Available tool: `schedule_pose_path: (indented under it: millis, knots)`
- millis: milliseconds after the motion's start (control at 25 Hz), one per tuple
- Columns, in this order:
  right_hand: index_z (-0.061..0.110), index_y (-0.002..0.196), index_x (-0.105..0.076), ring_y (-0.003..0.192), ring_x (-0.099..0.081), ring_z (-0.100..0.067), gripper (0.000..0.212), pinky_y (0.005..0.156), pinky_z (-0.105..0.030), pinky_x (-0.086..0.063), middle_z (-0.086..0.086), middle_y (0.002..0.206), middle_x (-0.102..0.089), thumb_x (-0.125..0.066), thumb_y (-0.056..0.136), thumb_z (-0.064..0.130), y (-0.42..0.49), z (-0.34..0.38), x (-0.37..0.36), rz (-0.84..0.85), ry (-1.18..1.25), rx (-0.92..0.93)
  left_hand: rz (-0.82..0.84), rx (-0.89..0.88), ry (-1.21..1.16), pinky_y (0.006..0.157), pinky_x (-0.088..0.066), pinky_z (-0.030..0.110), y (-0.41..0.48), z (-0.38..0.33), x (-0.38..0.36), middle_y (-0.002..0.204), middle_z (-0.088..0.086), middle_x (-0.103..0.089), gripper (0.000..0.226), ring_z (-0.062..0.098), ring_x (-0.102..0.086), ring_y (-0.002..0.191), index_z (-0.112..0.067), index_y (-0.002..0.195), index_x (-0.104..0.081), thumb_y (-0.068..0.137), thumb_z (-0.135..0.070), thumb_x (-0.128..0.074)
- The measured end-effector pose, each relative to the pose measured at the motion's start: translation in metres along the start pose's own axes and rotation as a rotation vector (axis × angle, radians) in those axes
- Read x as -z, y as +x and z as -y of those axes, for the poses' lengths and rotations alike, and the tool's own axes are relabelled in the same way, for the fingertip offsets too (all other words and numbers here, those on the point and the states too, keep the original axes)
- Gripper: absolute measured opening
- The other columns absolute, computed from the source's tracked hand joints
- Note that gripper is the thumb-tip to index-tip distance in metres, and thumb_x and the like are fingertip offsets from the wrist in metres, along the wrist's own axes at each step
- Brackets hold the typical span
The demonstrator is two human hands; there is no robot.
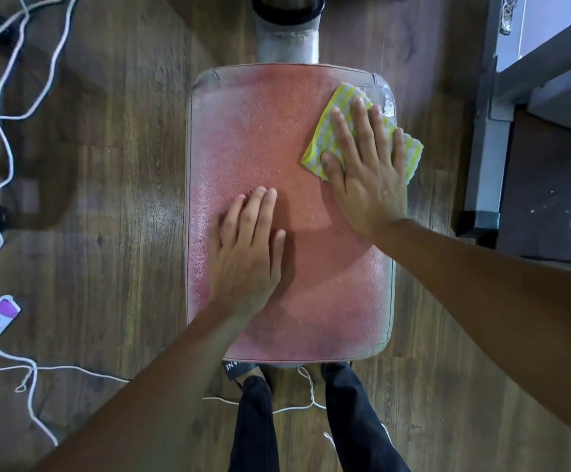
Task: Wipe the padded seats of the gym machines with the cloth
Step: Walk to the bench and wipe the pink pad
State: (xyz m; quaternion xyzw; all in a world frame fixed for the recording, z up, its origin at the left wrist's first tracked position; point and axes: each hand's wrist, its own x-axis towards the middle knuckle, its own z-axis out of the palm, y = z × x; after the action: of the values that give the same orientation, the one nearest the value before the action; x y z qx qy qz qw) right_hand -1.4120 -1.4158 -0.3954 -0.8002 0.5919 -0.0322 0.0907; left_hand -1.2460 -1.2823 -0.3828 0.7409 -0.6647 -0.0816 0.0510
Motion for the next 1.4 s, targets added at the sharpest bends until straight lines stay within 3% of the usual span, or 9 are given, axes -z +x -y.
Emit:
schedule_pose_path:
  millis: [160,520,720,960,1040,1120,1240,1320,1400]
  knots:
    - [0.032,0.155,-0.011,0.152,-0.005,-0.021,0.056,0.122,-0.049,-0.004,0.001,0.164,-0.008,-0.019,0.103,0.050,0.028,0.005,0.001,0.031,0.088,-0.126,-0.001,0.040,-0.002,0.121,-0.011,0.041,0.051,0.020,0.003,0.161,0.001,-0.020,0.057,0.019,-0.015,0.150,-0.015,0.153,-0.020,0.102,-0.041,-0.025]
    - [0.029,0.156,-0.006,0.152,0.003,-0.022,0.057,0.122,-0.050,0.003,0.001,0.165,-0.003,-0.016,0.102,0.045,0.068,0.032,0.005,0.080,0.116,-0.211,0.022,0.020,0.005,0.121,-0.015,0.049,0.065,0.028,-0.003,0.162,0.005,-0.014,0.062,0.021,-0.007,0.151,-0.010,0.154,-0.016,0.102,-0.043,-0.025]
    - [0.030,0.155,-0.009,0.152,0.003,-0.020,0.056,0.122,-0.048,0.006,0.003,0.164,-0.007,-0.016,0.102,0.047,0.091,0.070,0.001,0.110,0.104,-0.027,-0.004,0.018,-0.057,0.122,-0.014,0.048,0.065,0.030,-0.005,0.162,0.007,-0.017,0.061,0.020,-0.009,0.151,-0.008,0.153,-0.019,0.102,-0.041,-0.027]
    - [0.027,0.155,-0.015,0.152,-0.001,-0.018,0.054,0.123,-0.045,-0.001,0.004,0.164,-0.008,-0.021,0.104,0.044,0.047,0.084,-0.007,0.099,0.021,0.243,-0.088,0.103,-0.501,0.123,-0.012,0.041,0.067,0.036,0.006,0.161,0.010,-0.016,0.056,0.019,-0.009,0.151,-0.004,0.152,-0.019,0.102,-0.028,-0.025]
    - [0.026,0.155,-0.020,0.151,-0.003,-0.014,0.053,0.123,-0.044,-0.003,0.005,0.163,-0.014,-0.024,0.104,0.043,0.041,0.083,0.000,0.125,0.179,0.270,-0.136,0.126,-0.461,0.123,-0.011,0.043,0.068,0.033,0.012,0.161,0.008,-0.020,0.055,0.018,-0.011,0.150,-0.006,0.151,-0.021,0.102,-0.028,-0.023]
    - [0.019,0.151,-0.031,0.150,-0.013,-0.013,0.050,0.123,-0.044,-0.011,0.003,0.160,-0.027,-0.029,0.104,0.035,0.045,0.074,0.014,0.088,0.479,0.193,-0.170,0.142,-0.406,0.123,-0.011,0.044,0.074,0.025,0.019,0.160,0.006,-0.023,0.053,0.019,-0.014,0.150,-0.008,0.151,-0.024,0.102,-0.028,-0.024]
    - [0.013,0.148,-0.037,0.147,-0.023,-0.017,0.046,0.123,-0.045,-0.011,-0.003,0.157,-0.034,-0.031,0.103,0.024,0.044,0.039,0.024,-0.106,0.505,-0.108,-0.199,0.204,-0.276,0.122,-0.012,0.044,0.095,0.000,0.021,0.158,0.006,-0.028,0.052,0.022,-0.021,0.148,-0.009,0.150,-0.028,0.102,-0.028,-0.028]
    - [0.018,0.152,-0.027,0.150,-0.010,-0.012,0.048,0.124,-0.039,-0.001,0.001,0.162,-0.021,-0.026,0.105,0.024,0.037,0.013,0.023,-0.001,0.442,-0.262,-0.180,0.286,-0.207,0.121,-0.012,0.044,0.117,-0.027,0.018,0.158,0.006,-0.029,0.054,0.023,-0.024,0.147,-0.010,0.151,-0.027,0.100,-0.030,-0.031]
    - [0.020,0.155,-0.019,0.151,-0.001,-0.010,0.049,0.123,-0.036,0.002,0.003,0.164,-0.011,-0.024,0.106,0.025,0.030,0.000,0.019,0.088,0.408,-0.209,-0.136,0.415,-0.200,0.121,-0.011,0.045,0.140,-0.051,0.008,0.159,0.007,-0.026,0.058,0.024,-0.021,0.148,-0.009,0.152,-0.022,0.100,-0.033,-0.030]
